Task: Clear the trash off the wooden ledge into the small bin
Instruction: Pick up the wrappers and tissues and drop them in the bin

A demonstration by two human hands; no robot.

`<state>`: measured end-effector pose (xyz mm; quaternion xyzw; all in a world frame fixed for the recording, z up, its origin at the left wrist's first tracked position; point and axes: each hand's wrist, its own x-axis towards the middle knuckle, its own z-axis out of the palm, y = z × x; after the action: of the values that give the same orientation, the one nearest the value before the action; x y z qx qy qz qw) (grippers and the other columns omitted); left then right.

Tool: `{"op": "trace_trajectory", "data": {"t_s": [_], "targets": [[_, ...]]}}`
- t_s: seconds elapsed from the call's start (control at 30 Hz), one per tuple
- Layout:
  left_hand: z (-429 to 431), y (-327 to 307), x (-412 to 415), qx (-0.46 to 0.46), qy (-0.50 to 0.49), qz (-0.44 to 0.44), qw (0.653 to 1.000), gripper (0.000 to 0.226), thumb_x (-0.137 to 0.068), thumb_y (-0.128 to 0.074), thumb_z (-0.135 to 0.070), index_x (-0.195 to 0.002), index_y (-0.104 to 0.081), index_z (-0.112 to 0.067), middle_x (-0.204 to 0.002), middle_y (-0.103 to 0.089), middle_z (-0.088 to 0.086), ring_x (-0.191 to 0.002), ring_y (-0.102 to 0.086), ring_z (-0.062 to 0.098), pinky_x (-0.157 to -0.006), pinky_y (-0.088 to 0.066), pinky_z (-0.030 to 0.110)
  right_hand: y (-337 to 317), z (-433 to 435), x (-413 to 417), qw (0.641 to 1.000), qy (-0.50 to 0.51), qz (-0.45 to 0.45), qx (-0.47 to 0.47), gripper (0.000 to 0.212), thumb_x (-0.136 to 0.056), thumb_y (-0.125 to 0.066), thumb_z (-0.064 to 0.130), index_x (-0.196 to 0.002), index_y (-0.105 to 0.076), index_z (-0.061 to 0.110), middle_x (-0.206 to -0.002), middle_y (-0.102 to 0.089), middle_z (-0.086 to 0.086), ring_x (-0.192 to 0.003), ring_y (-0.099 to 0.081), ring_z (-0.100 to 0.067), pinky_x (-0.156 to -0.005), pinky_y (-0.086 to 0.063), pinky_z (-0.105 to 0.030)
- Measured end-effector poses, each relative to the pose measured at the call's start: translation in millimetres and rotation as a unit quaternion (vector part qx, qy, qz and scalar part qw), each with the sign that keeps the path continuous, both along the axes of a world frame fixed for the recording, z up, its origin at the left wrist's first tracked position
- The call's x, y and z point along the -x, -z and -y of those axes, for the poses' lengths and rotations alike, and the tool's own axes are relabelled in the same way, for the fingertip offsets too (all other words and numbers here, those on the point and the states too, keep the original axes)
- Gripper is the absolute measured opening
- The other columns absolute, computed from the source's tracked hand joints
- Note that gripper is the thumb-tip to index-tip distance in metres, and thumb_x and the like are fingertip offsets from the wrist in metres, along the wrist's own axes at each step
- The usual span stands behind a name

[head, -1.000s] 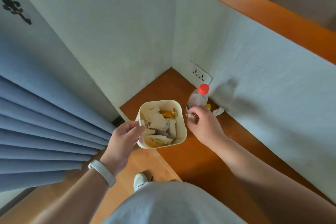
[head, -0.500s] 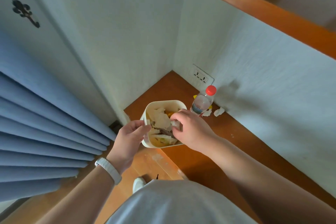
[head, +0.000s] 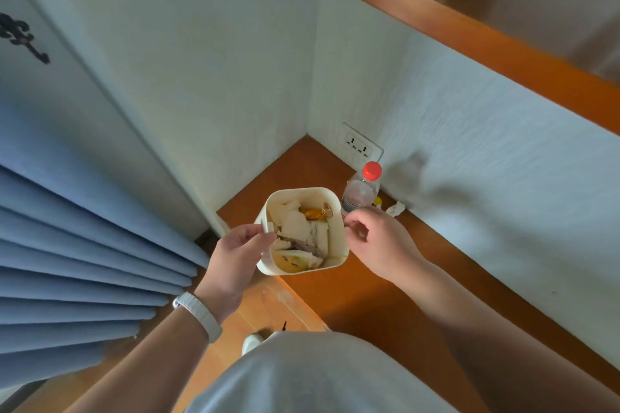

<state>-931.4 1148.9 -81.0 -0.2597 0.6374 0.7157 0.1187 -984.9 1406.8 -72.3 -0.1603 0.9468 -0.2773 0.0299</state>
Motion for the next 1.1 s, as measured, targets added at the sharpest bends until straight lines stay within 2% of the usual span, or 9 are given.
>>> {"op": "trace_trajectory", "data": {"t_s": [0.07, 0.17, 0.27, 0.37, 0.57, 0.67, 0.77, 0.87, 1.1], "targets": [[-3, 0, 2, 0.012, 0.002, 0.006, 1.0, 0.058, -0.064, -0.076, -0.052, -0.109, -0.075, -0.016, -0.098, -0.083, 0.006, -0.091, -0.08, 0.02, -0.065, -0.061, 0.019, 20, -21, 3, 0.998, 0.054, 0.009, -0.011, 0.01, -0.089, -0.064, 0.025, -0.1, -0.065, 0.024, -0.089, -0.059, 0.014, -0.07, -0.056, -0.003, -0.06, -0.049, -0.021], [-8, 2, 3, 0.025, -0.005, 0.013, 1.0, 0.043, -0.073, -0.076, -0.043, -0.106, -0.077, -0.015, -0.098, -0.083, 0.007, -0.091, -0.08, 0.02, -0.065, -0.061, 0.019, 51, -51, 11, 0.988, 0.127, 0.064, -0.062, 0.026, -0.09, -0.062, 0.032, -0.115, -0.064, 0.025, -0.104, -0.06, 0.013, -0.082, -0.06, -0.007, -0.07, -0.054, -0.025], [-17, 4, 3, 0.034, -0.006, 0.018, 0.999, 0.029, -0.082, -0.075, -0.036, -0.102, -0.078, -0.015, -0.095, -0.084, 0.007, -0.088, -0.081, 0.02, -0.062, -0.061, 0.017, 79, -74, 22, 0.977, 0.143, 0.101, -0.12, 0.043, -0.091, -0.061, 0.034, -0.132, -0.056, 0.023, -0.131, -0.058, 0.001, -0.108, -0.061, -0.018, -0.08, -0.055, -0.029], [-28, 5, 3, 0.048, -0.007, 0.025, 0.999, 0.015, -0.094, -0.073, -0.026, -0.102, -0.078, -0.014, -0.094, -0.084, 0.007, -0.087, -0.081, 0.019, -0.062, -0.06, 0.016, 98, -89, 36, 0.973, 0.132, 0.123, -0.142, 0.052, -0.09, -0.058, 0.033, -0.14, -0.047, 0.023, -0.14, -0.049, -0.003, -0.121, -0.052, -0.024, -0.085, -0.053, -0.034], [-47, 2, 3, 0.069, -0.013, 0.026, 0.997, 0.027, -0.085, -0.074, -0.035, -0.103, -0.078, -0.015, -0.096, -0.084, 0.007, -0.089, -0.081, 0.021, -0.07, -0.061, 0.023, 118, -100, 66, 0.973, 0.105, 0.114, -0.174, 0.053, -0.088, -0.057, 0.023, -0.139, -0.04, 0.02, -0.148, -0.036, -0.007, -0.133, -0.038, -0.028, -0.093, -0.047, -0.041], [-53, 1, 1, 0.082, -0.021, 0.032, 0.996, 0.048, -0.065, -0.075, -0.05, -0.101, -0.078, -0.018, -0.095, -0.084, 0.004, -0.088, -0.081, 0.018, -0.074, -0.058, 0.026, 125, -102, 77, 0.971, 0.099, 0.122, -0.178, 0.047, -0.089, -0.055, 0.015, -0.135, -0.044, 0.014, -0.143, -0.039, -0.01, -0.128, -0.042, -0.032, -0.093, -0.047, -0.042], [-53, 2, -4, 0.087, -0.023, 0.036, 0.995, 0.054, -0.059, -0.074, -0.055, -0.1, -0.079, -0.02, -0.094, -0.084, 0.003, -0.088, -0.081, 0.017, -0.073, -0.058, 0.024, 130, -102, 79, 0.973, 0.11, 0.132, -0.153, 0.038, -0.088, -0.053, 0.007, -0.126, -0.051, 0.009, -0.133, -0.045, -0.014, -0.12, -0.045, -0.033, -0.092, -0.046, -0.042], [-51, 3, -8, 0.093, -0.032, 0.044, 0.994, 0.046, -0.064, -0.074, -0.051, -0.098, -0.078, -0.02, -0.093, -0.084, 0.001, -0.087, -0.081, 0.015, -0.066, -0.059, 0.018, 134, -101, 72, 0.972, 0.109, 0.143, -0.154, 0.031, -0.089, -0.055, 0.008, -0.119, -0.053, 0.009, -0.123, -0.049, -0.013, -0.112, -0.048, -0.031, -0.089, -0.048, -0.042], [-45, 0, -20, 0.091, -0.051, 0.044, 0.994, 0.009, -0.094, -0.073, -0.024, -0.097, -0.077, -0.018, -0.088, -0.084, 0.0, -0.08, -0.081, 0.013, -0.057, -0.058, 0.013, 135, -95, 41, 0.973, 0.103, 0.153, -0.142, 0.014, -0.086, -0.056, 0.02, -0.1, -0.057, 0.018, -0.093, -0.047, 0.003, -0.079, -0.052, -0.016, -0.062, -0.049, -0.034]]}}
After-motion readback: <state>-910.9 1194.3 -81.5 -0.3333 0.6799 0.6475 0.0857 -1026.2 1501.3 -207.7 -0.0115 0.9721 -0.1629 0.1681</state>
